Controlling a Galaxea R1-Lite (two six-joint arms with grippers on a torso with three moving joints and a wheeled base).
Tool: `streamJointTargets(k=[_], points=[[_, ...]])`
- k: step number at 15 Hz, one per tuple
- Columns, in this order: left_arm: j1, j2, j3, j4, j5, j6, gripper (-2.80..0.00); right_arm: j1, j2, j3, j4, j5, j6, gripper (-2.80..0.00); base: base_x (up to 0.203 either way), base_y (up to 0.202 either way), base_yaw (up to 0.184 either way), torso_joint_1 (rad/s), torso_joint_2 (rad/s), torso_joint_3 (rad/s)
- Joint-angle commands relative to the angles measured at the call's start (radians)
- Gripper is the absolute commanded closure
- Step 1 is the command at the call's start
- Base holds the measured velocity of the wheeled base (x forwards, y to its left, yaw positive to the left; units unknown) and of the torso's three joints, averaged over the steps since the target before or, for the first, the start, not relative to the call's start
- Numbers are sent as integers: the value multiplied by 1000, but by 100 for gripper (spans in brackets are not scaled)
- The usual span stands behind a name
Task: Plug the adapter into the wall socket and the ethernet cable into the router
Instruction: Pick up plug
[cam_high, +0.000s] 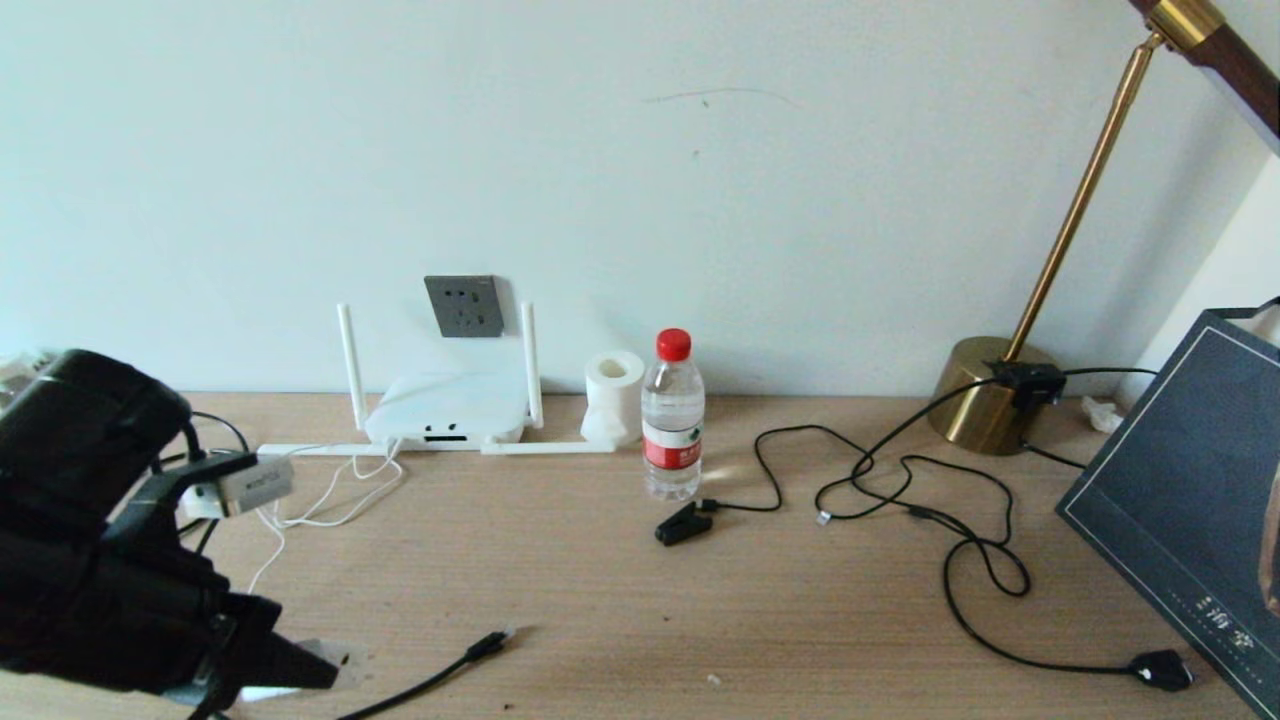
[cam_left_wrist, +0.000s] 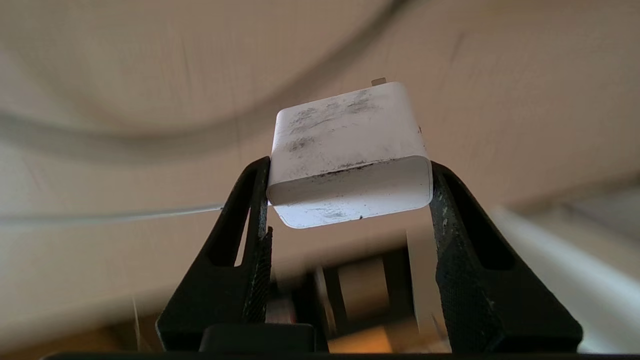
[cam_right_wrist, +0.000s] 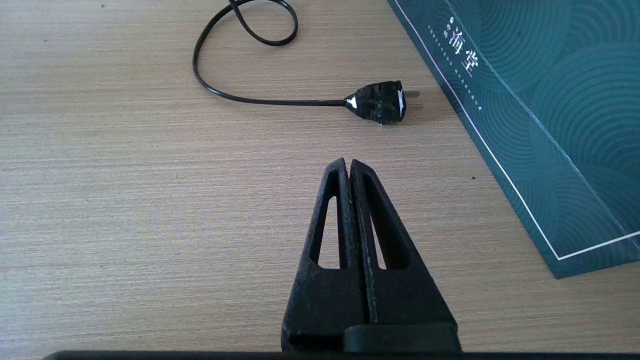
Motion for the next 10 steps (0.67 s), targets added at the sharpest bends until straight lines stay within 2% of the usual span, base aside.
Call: streamJointTargets(k=[1,5,9,10], points=[[10,94,-37,67,-1,-26,0,0,1,0,0,0,-1,0,0,0,0,0,0,0],[46,219,-149,130,-7,-38,0,0,1,0,0,0,-1,0,0,0,0,0,0,0],[51,310,-202,123,-14,-39,0,0,1,0,0,0,-1,0,0,0,0,0,0,0],[51,322,-205,115,-39,-40,0,0,1,0,0,0,-1,0,0,0,0,0,0,0]])
